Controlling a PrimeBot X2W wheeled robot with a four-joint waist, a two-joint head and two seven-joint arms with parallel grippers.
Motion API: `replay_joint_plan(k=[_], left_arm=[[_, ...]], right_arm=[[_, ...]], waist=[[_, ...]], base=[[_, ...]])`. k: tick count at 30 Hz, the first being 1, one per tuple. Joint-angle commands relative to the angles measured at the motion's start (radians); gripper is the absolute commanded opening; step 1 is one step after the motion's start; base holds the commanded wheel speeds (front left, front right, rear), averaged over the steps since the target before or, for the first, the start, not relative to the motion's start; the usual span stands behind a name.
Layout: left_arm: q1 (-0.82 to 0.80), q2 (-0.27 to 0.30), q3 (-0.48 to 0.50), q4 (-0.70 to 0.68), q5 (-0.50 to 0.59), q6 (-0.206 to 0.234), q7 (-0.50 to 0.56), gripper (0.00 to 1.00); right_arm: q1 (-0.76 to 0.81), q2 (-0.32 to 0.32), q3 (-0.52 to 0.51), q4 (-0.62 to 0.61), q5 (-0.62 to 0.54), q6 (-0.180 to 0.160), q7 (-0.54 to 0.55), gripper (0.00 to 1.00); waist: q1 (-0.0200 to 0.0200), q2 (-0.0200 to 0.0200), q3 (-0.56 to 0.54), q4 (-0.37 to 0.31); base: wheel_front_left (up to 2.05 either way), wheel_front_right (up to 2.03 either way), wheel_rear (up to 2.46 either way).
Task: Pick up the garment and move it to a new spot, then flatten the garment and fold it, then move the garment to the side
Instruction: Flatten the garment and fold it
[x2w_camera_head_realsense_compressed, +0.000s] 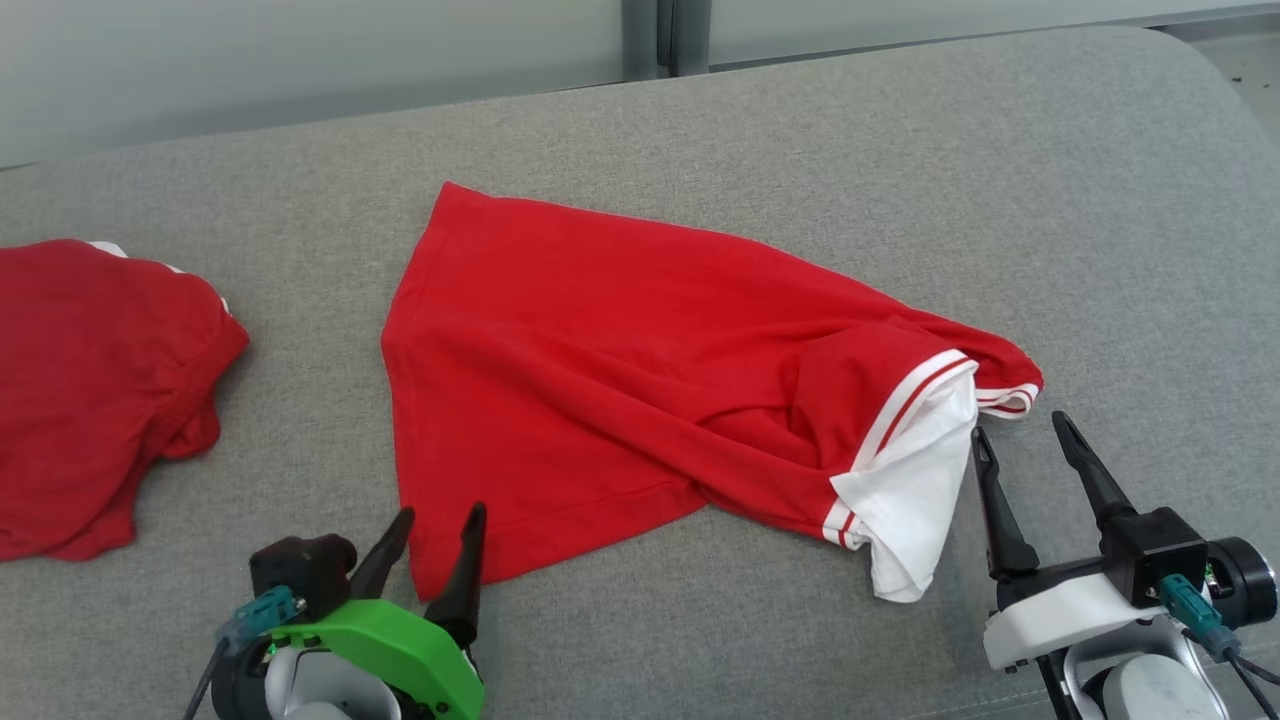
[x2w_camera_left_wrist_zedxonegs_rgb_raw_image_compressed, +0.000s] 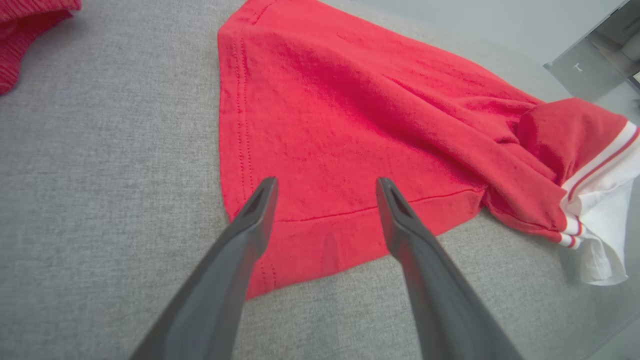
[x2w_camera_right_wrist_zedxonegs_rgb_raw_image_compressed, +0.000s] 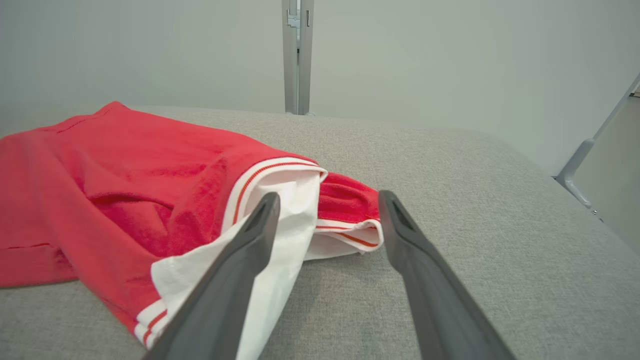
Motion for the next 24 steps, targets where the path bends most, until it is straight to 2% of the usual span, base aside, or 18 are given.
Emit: replay_joint_plan(k=[1, 3, 5, 9, 13, 16, 19, 24], left_arm=[[0.035, 0.016, 0.03, -0.017, 0.015, 0.02, -0.026, 1.0], [0.055, 0.029, 0.062, -0.025, 0.037, 0.039, -0.044, 1.0], [0.084, 0.02, 0.104, -0.03, 0.045, 0.051, -0.053, 1.0], [0.136, 0.012, 0.185, -0.034, 0.121, 0.041, -0.059, 1.0], [0.206, -0.011, 0.265, -0.043, 0.223, -0.002, -0.059, 1.0], [0.247, -0.003, 0.299, -0.03, 0.297, -0.014, -0.059, 1.0], [0.307, -0.032, 0.374, -0.026, 0.37, -0.042, -0.059, 1.0], [0.386, -0.081, 0.505, -0.026, 0.467, -0.119, -0.059, 1.0]], right_arm=[[0.012, -0.009, -0.003, -0.011, -0.007, 0.0, -0.003, 1.0], [0.021, -0.012, -0.001, -0.019, -0.01, 0.0, -0.003, 1.0], [0.022, -0.016, 0.0, -0.029, -0.012, -0.001, -0.003, 1.0], [0.035, -0.024, 0.013, -0.046, -0.014, 0.0, -0.003, 1.0], [0.049, -0.037, 0.023, -0.046, -0.011, -0.001, -0.003, 1.0], [0.053, -0.043, 0.022, -0.041, -0.008, 0.0, -0.003, 1.0], [0.066, -0.05, 0.014, -0.028, -0.001, -0.001, -0.003, 1.0], [0.075, -0.051, -0.007, -0.006, 0.009, 0.0, -0.003, 1.0]], waist=[[0.0, 0.0, -0.014, 0.012], [0.0, 0.0, -0.026, 0.02], [0.0, 0.0, -0.038, 0.029], [0.0, 0.0, -0.07, 0.051], [0.0, 0.0, -0.109, 0.072], [0.0, 0.0, -0.127, 0.084], [0.0, 0.0, -0.152, 0.103], [0.0, 0.0, -0.185, 0.131]], base=[[0.0, 0.0, 0.0], [0.0, 0.0, 0.0], [0.0, 0.0, 0.0], [0.0, 0.0, 0.0], [0.0, 0.0, 0.0], [0.0, 0.0, 0.0], [0.0, 0.0, 0.0], [0.0, 0.0, 0.0]])
